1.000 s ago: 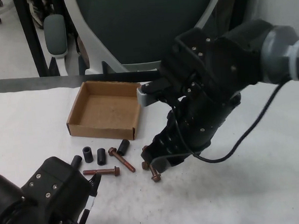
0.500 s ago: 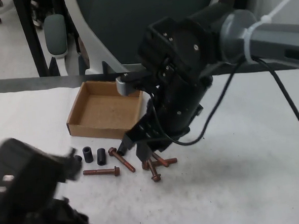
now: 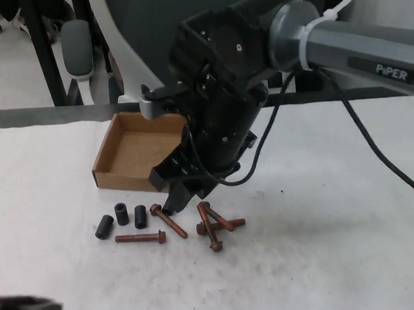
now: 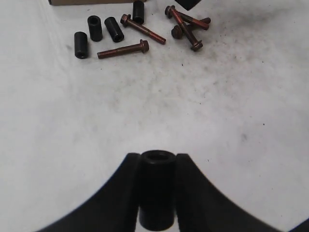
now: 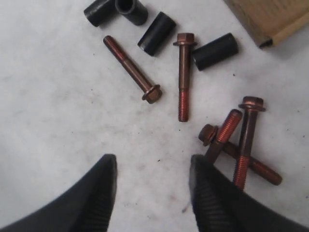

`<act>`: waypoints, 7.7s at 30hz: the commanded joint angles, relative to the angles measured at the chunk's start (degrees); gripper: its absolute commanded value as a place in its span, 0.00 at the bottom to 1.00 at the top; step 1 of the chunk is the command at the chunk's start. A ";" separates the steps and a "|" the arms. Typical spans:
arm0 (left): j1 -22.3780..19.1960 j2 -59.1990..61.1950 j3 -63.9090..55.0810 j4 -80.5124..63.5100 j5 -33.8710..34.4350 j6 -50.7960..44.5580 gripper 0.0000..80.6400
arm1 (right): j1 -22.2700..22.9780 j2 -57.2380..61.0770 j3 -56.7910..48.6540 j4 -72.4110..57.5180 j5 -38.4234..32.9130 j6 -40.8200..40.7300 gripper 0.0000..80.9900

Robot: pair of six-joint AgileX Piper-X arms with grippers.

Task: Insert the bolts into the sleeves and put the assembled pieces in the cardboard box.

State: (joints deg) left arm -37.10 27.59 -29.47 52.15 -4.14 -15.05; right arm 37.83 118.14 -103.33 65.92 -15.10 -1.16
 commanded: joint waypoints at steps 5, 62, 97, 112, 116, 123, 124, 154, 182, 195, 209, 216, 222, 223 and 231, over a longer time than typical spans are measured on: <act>-0.01 -12.44 -0.48 7.67 -0.71 -1.58 0.01 | 0.20 5.09 -5.82 4.01 -0.65 -3.13 0.55; -0.14 -16.78 -1.74 9.26 4.14 6.10 0.01 | 2.52 20.52 -18.14 -1.25 8.30 2.46 0.00; -0.14 -16.67 8.64 -8.20 31.27 22.59 0.01 | 0.59 -28.69 24.72 -33.35 8.74 9.45 0.00; -0.14 -15.12 21.99 -34.47 31.27 24.51 0.01 | 3.67 -58.16 60.52 -65.92 7.82 22.74 0.00; -0.14 -12.60 22.95 -41.16 31.27 23.99 0.01 | 4.34 -62.10 67.79 -76.20 3.81 28.88 0.00; -0.14 -3.42 25.07 -57.43 31.45 20.18 0.01 | 5.62 -62.65 75.77 -91.27 -2.05 36.84 0.00; -0.14 -2.04 25.27 -59.24 31.69 19.76 0.01 | 5.64 -62.65 76.33 -92.33 -2.93 37.54 0.00; -0.14 27.77 25.16 -101.88 36.23 5.38 0.01 | 6.03 -59.31 77.41 -95.35 -13.43 41.13 0.00; -0.14 28.25 23.83 -100.48 40.73 1.75 0.01 | 6.13 -59.31 77.41 -89.28 -17.94 27.71 0.00; -0.14 33.08 23.83 -102.17 43.39 -0.13 0.01 | 7.32 -59.31 77.41 -89.28 -18.65 27.71 0.00; -0.14 33.08 23.62 -104.46 46.71 0.54 0.01 | 7.30 -59.31 77.41 -88.61 -18.65 27.71 0.00; -0.14 33.08 22.50 -105.58 47.57 0.54 0.01 | 7.30 -59.31 77.41 -86.64 -18.65 27.71 0.00; -0.36 33.08 20.18 -104.75 49.34 0.43 0.01 | 7.30 -59.31 77.41 -86.64 -18.65 27.71 0.00; -0.72 33.08 20.18 -104.18 49.34 0.43 0.01 | 7.30 -59.31 77.41 -86.64 -18.65 27.71 0.00; -5.92 33.08 20.19 -102.55 47.57 0.53 0.01 | 7.30 -59.31 77.41 -86.66 -18.65 27.55 0.00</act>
State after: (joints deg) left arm -41.43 60.93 -8.39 -49.26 42.35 -14.96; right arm 45.06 58.89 -25.76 -20.19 -34.48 27.10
